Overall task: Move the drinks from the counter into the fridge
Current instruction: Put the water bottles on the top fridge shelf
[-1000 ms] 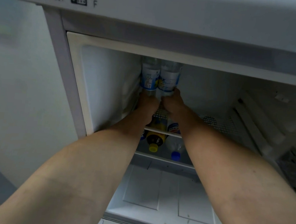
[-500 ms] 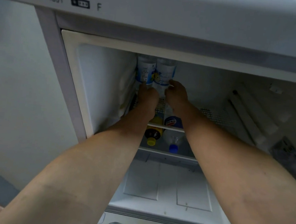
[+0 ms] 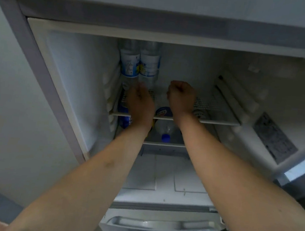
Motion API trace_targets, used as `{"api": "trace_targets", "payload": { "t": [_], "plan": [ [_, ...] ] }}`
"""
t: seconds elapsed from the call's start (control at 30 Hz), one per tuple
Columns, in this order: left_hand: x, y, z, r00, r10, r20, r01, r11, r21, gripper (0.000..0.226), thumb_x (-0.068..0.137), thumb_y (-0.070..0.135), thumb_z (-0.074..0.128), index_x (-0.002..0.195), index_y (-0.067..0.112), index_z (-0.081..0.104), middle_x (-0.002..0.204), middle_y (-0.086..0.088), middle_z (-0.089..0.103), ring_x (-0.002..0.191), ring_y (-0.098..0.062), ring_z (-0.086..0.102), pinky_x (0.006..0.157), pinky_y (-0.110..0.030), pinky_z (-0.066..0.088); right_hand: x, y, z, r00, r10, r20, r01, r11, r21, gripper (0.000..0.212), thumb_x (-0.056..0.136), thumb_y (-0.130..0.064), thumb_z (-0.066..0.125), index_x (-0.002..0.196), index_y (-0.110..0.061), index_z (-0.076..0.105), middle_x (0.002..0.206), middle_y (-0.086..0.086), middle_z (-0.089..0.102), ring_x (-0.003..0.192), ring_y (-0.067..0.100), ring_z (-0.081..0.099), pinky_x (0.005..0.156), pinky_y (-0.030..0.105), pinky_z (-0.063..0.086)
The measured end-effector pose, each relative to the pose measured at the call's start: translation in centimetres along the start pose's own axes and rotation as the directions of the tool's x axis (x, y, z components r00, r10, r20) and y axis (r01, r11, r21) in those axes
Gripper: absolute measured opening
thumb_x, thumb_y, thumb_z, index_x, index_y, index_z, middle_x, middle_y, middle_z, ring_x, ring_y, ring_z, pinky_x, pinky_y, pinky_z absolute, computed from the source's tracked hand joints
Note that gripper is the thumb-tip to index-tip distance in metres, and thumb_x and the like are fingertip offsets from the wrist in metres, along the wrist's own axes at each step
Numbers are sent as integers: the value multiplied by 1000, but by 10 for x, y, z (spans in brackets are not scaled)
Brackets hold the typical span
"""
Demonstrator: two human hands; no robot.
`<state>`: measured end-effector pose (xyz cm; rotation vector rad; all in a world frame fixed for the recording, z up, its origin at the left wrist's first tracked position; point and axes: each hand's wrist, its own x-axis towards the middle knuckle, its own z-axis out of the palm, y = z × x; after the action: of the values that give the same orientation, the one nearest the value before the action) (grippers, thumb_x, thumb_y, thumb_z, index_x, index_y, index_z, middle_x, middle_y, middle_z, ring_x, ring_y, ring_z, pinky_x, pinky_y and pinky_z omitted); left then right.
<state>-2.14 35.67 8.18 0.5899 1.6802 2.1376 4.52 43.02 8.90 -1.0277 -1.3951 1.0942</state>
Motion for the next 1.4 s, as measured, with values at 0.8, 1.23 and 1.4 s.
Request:
{"api": "trace_targets", "payload": {
  "t": [0.8,1.23,1.4],
  "plan": [
    [-430,-121,-56,490,-254,834,30,961,275,29,102,33,47,87,13,62,55,6,58,44,-7,46,44,-18,39,-453,111,-375,504,486,-714,-464,849,251,32,93,-30,61,70,-10,50,50,-7,28,46,10,27,41,20,24],
    [-458,-246,-131,40,-770,637,-396,573,718,20,98,35,54,90,20,65,78,-6,71,59,-16,60,55,-30,50,-681,180,-436,-148,707,-692,-553,521,650,32,93,-35,61,87,-4,63,61,1,37,56,18,34,48,28,34],
    [-438,-280,-142,-15,-906,424,-564,358,744,22,99,33,53,101,14,63,89,-11,70,67,-24,61,60,-30,50,-723,181,-425,-275,737,-617,-517,428,741,24,93,-33,62,88,-9,62,69,5,45,57,18,37,53,29,39]
  ]
}}
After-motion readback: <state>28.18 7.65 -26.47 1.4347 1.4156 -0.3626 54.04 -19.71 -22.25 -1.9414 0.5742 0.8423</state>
